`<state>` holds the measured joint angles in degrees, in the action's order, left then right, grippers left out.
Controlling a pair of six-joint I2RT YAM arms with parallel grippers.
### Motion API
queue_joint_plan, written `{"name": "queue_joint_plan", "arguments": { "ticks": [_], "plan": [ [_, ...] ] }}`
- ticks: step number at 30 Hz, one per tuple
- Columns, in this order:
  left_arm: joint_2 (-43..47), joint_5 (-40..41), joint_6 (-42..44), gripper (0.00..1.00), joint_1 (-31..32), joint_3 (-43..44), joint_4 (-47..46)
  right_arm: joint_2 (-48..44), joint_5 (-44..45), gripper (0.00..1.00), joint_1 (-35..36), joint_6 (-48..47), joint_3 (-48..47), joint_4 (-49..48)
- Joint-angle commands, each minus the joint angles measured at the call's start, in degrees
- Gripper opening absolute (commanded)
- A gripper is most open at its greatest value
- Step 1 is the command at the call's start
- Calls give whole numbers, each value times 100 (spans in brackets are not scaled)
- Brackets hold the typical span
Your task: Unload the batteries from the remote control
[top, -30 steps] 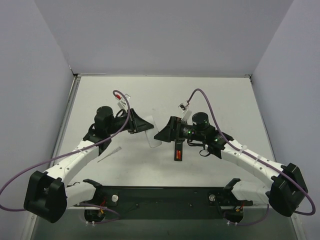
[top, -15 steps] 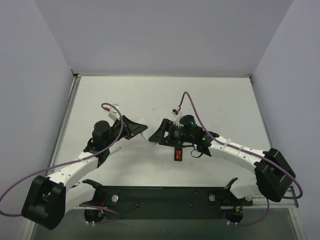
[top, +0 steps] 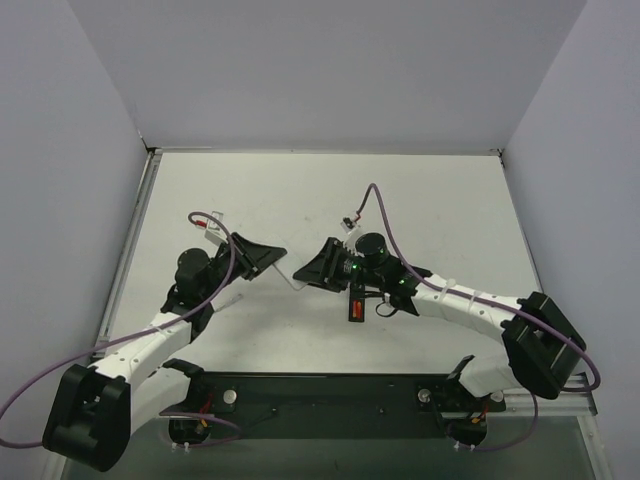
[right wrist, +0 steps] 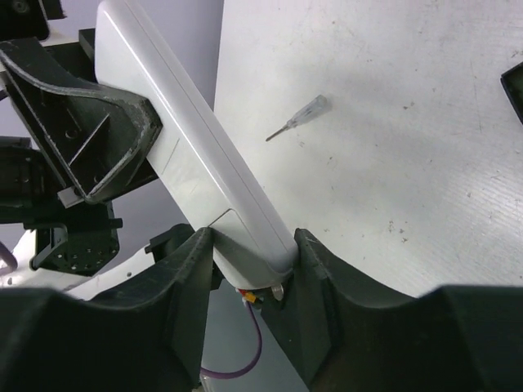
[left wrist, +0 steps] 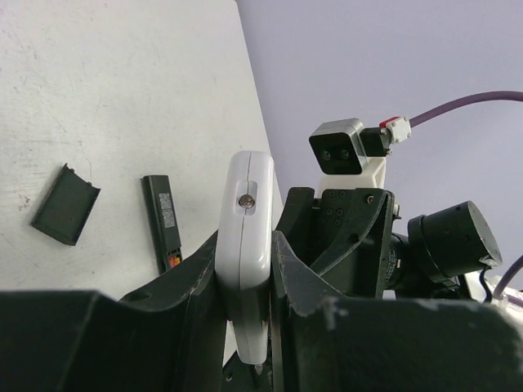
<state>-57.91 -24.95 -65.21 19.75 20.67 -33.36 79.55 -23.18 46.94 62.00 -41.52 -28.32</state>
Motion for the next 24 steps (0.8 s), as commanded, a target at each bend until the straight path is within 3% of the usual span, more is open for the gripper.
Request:
{"name": "queue_joint_plan", "arguments": {
  "ticks": [1, 3, 6, 16, 24],
  "plan": [
    [148, -1, -71, 0, -41, 52, -434, -343, 472, 29, 105, -12, 170, -210],
    [131, 8, -88, 0, -76, 78, -408, -457, 578, 19, 105, -3, 293, -201],
    [79, 16, -80, 0, -173, 148, -408, -571, 639, 14, 114, -73, 390, -96],
    [-203, -36, -18, 0, -410, 324, -487, -827, 586, 19, 149, -135, 1005, -69],
    [-317, -107, 35, 0, -428, 289, -513, -915, 490, 19, 149, -346, 961, -51]
  ]
}}
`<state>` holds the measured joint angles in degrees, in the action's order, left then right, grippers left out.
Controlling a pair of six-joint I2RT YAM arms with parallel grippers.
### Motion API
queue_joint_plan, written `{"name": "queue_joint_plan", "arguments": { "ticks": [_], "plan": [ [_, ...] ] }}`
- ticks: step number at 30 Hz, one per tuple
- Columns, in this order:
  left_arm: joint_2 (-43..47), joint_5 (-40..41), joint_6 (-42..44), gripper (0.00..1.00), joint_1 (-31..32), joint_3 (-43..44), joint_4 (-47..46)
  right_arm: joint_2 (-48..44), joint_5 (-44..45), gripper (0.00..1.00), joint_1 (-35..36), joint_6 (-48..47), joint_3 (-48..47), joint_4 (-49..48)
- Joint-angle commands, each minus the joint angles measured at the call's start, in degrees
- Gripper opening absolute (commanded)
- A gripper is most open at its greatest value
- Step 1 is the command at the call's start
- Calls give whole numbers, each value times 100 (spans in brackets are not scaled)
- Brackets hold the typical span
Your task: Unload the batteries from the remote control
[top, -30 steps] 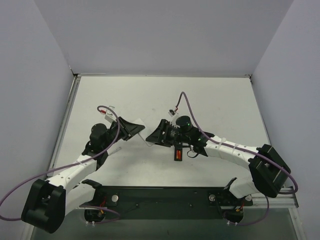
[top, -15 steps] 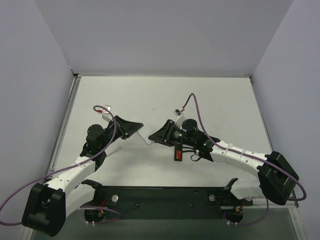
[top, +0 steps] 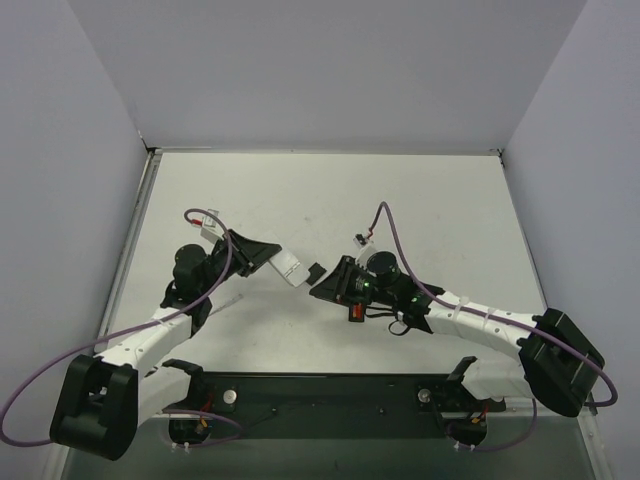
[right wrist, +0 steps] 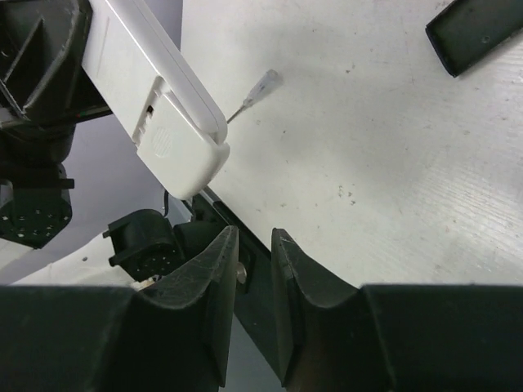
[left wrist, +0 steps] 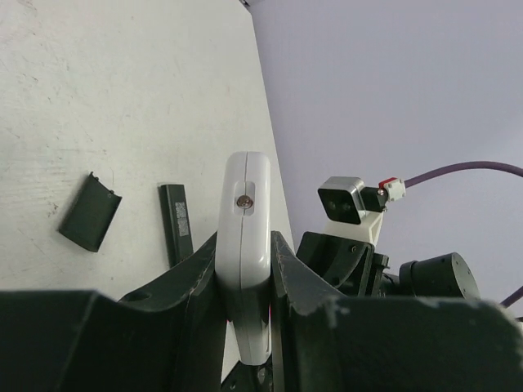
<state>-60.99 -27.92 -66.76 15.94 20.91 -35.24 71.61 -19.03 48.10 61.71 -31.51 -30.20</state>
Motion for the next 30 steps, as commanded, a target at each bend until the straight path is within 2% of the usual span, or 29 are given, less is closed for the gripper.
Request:
{"name": "queue_joint_plan", "arguments": {
  "ticks": [1, 5, 7, 8, 11, 14, 18, 30],
  "plan": [
    [-9, 173, 199, 0, -48, 256, -325, -121, 66, 19, 24, -318, -48, 145],
    [43, 156, 313, 0, -48, 203, -211, -104, 57, 21, 16, -318, -127, 146],
    [96, 147, 339, 0, -48, 133, -176, -86, 31, 35, 7, -292, -171, 128],
    [114, 138, 331, 0, -48, 107, -184, -60, 22, 52, -2, -274, -198, 128],
    [210, 94, 260, 0, -39, 10, -202, 1, 83, 68, -11, -107, -251, 84],
    [298, 76, 243, 0, -39, -69, -185, 98, 110, 73, -20, -2, -321, -30],
    [360, 50, 199, 0, -39, -139, -176, 291, 22, 73, -11, 34, -505, -162],
    [536, -20, -65, 0, -21, -421, -325, 863, -136, 66, -11, 139, -1006, -381]
  ]
}}
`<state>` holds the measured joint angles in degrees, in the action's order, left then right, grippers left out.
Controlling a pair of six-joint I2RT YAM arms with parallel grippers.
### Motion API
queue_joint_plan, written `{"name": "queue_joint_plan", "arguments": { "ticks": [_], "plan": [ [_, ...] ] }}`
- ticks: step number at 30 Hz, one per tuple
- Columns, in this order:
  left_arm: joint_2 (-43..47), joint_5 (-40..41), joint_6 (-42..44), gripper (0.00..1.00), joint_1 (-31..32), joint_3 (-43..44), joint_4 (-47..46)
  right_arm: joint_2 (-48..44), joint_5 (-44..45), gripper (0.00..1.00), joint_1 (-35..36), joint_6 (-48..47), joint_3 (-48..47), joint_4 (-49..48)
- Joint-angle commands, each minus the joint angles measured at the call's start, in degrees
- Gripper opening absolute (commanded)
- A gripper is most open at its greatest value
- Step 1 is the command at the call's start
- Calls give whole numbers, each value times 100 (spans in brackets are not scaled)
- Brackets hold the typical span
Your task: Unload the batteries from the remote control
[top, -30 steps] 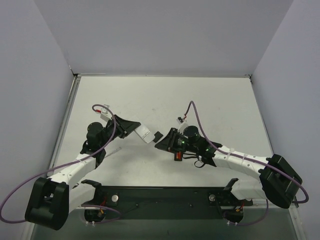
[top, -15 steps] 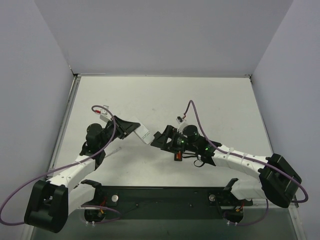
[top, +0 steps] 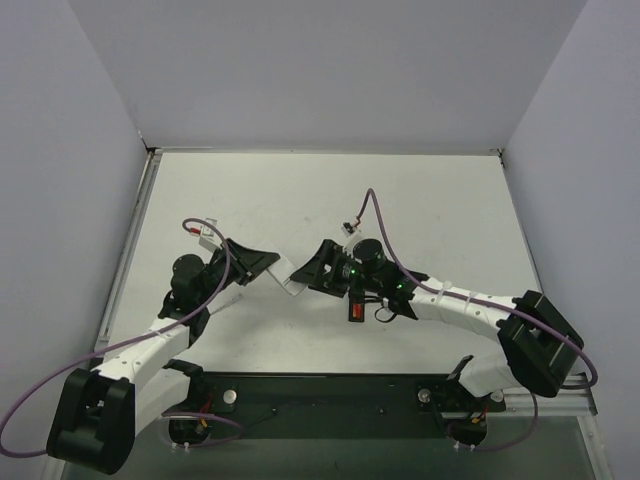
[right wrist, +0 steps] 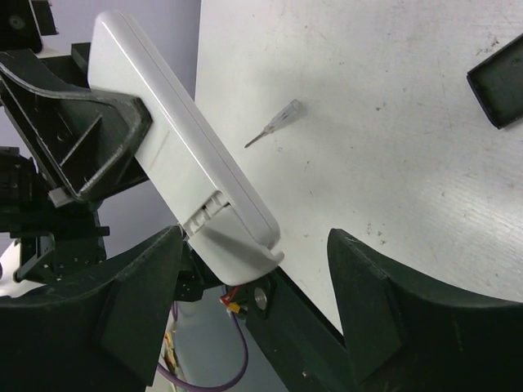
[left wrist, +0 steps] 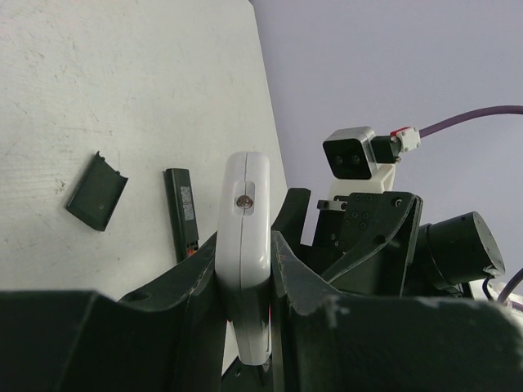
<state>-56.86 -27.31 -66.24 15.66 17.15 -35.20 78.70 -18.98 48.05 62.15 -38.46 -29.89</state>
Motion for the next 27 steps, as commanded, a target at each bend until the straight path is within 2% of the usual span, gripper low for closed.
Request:
{"name": "queue_joint_plan", "arguments": {
  "ticks": [1, 6, 13, 19, 27],
  "plan": [
    [123, -81, -117, 0, 7, -53, -330, 207, -158, 64, 2, 104, -338, -439],
    [114, -90, -117, 0, 7, -18, -338, 260, -185, 57, 2, 139, -312, -483],
    [-9, -99, -91, 0, -10, 122, -356, 181, -176, 34, 11, 148, -66, -518],
    [-106, -64, 58, 0, -46, 210, -233, -20, -185, 26, -24, 157, 338, -562],
    [-282, -125, 41, 0, -54, 350, -268, -249, -246, 24, -112, 61, 743, -606]
  ]
}}
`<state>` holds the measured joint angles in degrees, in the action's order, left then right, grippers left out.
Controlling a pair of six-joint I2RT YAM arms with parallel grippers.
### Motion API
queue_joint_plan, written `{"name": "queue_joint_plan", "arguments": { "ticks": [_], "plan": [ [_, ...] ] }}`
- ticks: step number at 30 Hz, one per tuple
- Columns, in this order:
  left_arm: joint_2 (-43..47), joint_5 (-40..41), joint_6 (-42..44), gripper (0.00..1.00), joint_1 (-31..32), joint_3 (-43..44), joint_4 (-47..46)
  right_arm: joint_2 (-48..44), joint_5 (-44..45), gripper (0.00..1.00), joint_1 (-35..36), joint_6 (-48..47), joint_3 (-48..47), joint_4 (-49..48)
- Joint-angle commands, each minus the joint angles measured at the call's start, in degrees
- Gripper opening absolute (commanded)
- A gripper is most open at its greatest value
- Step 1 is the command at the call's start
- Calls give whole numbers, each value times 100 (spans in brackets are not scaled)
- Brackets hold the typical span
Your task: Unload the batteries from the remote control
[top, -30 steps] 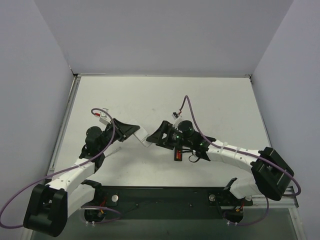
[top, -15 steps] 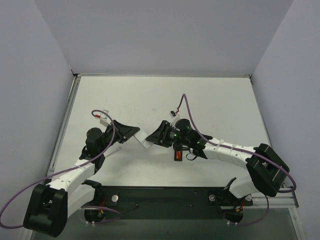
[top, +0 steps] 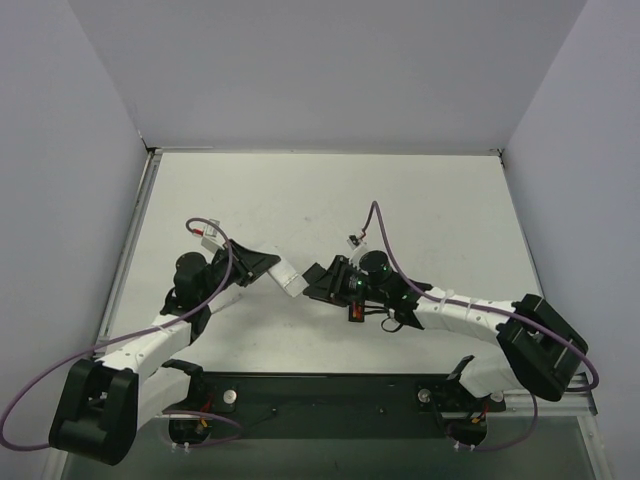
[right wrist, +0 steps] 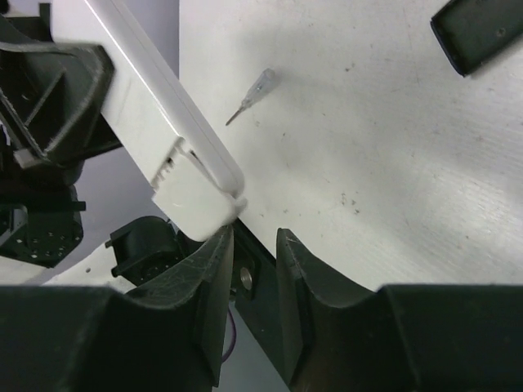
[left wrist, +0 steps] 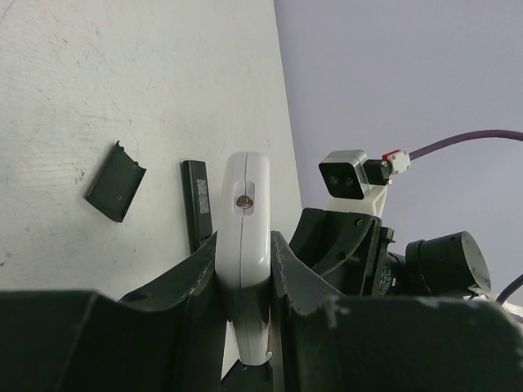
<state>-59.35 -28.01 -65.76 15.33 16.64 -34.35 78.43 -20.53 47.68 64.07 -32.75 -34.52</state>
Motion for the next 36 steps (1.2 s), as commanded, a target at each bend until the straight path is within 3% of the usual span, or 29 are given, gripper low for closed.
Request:
{"name": "queue_joint_plan", "arguments": {
  "ticks": [1, 5, 10, 13, 29, 36],
  "plan": [
    [-67, -73, -42, 0, -30, 410, -362, -241, -117, 22, -92, -141, 208, -195],
    [-112, -126, -113, 0, -30, 410, -354, -293, -284, 26, -180, -132, 243, -335],
    [-41, -47, 98, 0, -13, 375, -55, -320, -285, 60, -172, -71, 173, -494],
    [11, -47, 98, 0, 5, 305, -98, -198, -258, 69, -171, 35, 50, -459],
    [73, -20, 177, 0, 49, 225, -19, 612, -302, 71, -22, 457, -697, -679],
    [55, -3, 204, 0, 49, 225, 7, 673, -364, 56, -4, 492, -698, -511]
  ]
}}
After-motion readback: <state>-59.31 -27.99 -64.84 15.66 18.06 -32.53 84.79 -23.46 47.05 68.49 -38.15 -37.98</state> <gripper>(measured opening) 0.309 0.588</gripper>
